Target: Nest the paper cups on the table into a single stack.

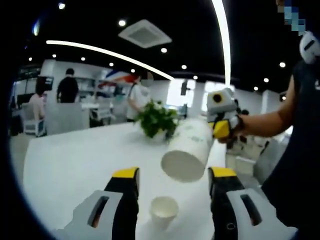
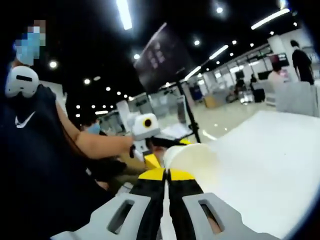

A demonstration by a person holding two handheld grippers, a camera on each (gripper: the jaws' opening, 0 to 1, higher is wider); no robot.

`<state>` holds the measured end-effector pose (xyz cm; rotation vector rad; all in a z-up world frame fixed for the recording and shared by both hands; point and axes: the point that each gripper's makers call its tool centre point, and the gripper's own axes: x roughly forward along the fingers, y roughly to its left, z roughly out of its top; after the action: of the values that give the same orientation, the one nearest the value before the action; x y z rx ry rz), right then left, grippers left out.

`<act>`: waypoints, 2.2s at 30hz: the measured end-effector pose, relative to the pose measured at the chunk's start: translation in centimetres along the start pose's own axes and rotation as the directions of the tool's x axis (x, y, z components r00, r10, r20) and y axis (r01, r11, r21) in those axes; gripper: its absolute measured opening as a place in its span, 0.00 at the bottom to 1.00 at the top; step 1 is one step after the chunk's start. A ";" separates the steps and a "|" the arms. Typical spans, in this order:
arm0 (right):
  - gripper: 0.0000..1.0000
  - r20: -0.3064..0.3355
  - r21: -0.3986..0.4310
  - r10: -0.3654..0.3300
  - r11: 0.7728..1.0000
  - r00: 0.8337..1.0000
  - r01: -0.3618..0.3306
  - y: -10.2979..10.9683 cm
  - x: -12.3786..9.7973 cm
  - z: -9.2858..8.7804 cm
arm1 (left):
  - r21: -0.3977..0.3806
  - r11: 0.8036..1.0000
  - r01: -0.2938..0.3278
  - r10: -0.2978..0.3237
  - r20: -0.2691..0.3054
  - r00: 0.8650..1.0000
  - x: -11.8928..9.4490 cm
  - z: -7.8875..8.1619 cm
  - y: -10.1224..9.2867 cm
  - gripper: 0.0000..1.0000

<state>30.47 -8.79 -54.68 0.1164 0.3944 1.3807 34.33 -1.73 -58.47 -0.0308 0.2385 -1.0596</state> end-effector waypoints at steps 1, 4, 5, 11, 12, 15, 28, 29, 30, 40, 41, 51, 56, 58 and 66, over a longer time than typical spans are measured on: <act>0.00 -0.018 -0.007 -0.029 1.000 0.999 0.029 -0.1 0.3 0.3 | 0.008 0.999 -0.042 0.042 0.007 0.999 -0.5 0.1 1.2 0.75; 0.00 -0.059 -0.031 -0.068 0.997 0.996 0.066 -0.1 0.9 1.1 | 0.046 0.990 -0.130 0.130 0.002 0.992 -1.9 0.0 3.3 0.92; 0.00 -0.092 -0.054 -0.090 0.995 0.992 0.086 -0.2 1.1 1.2 | 0.077 0.984 -0.158 0.159 -0.007 0.987 -2.4 -0.1 4.0 0.96; 0.00 -0.223 -0.131 -0.204 0.975 0.953 0.178 -1.3 1.7 1.6 | 0.071 0.964 -0.258 0.263 -0.071 0.962 -4.8 -2.2 6.7 0.99; 0.00 -0.262 -0.151 -0.219 0.971 0.940 0.184 -1.4 1.8 1.5 | 0.061 0.961 -0.270 0.274 -0.072 0.959 -5.1 -2.5 6.9 0.99; 0.00 -0.343 -0.208 -0.257 0.959 0.904 0.193 -1.8 1.9 1.1 | 0.052 0.956 -0.290 0.293 -0.048 0.955 -6.2 -3.0 7.3 0.99; 0.00 -0.699 -0.411 -0.359 0.909 0.619 0.064 -2.0 2.0 -1.6 | 0.069 0.958 -0.277 0.283 -0.085 0.955 -8.3 -6.9 5.5 0.99; 0.00 -0.707 -0.426 -0.377 0.902 0.599 0.065 -2.4 1.9 -1.8 | 0.067 0.958 -0.280 0.285 -0.091 0.954 -8.3 -7.2 5.5 0.99; 0.00 -0.711 -0.427 -0.379 0.902 0.593 0.065 -2.5 2.0 -1.9 | 0.059 0.954 -0.293 0.297 -0.106 0.949 -8.5 -7.8 5.4 0.99; 0.00 -0.764 -0.446 -0.392 0.895 0.512 0.019 -3.5 2.5 -3.2 | 0.010 0.941 -0.338 0.336 -0.123 0.934 -10.0 -10.3 4.0 0.99; 0.00 -0.767 -0.447 -0.393 0.894 0.508 0.016 -3.5 2.5 -3.3 | 0.006 0.941 -0.338 0.337 -0.123 0.934 -10.0 -10.5 4.0 0.99; 0.00 -0.789 -0.426 -0.385 0.905 0.479 0.026 -4.2 3.3 -6.8 | 0.012 0.941 -0.337 0.336 -0.133 0.932 -10.3 -11.0 3.8 0.99; 0.00 -0.801 -0.404 -0.380 0.913 0.464 0.050 -5.2 3.7 -9.7 | 0.015 0.944 -0.329 0.328 -0.138 0.935 -10.2 -11.2 3.5 0.98; 0.00 -0.804 -0.390 -0.370 0.919 0.466 0.056 -5.4 3.9 -10.8 | 0.018 0.945 -0.327 0.326 -0.140 0.935 -10.3 -11.2 3.4 0.98; 0.00 -0.799 -0.381 -0.383 0.919 0.465 0.102 -6.8 4.9 -13.8 | 0.025 0.950 -0.312 0.312 -0.155 0.937 -10.7 -11.5 3.1 0.96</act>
<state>32.81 -7.46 -70.61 -0.9143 1.0126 1.0882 29.61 10.04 -68.18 0.0895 0.3734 -0.7451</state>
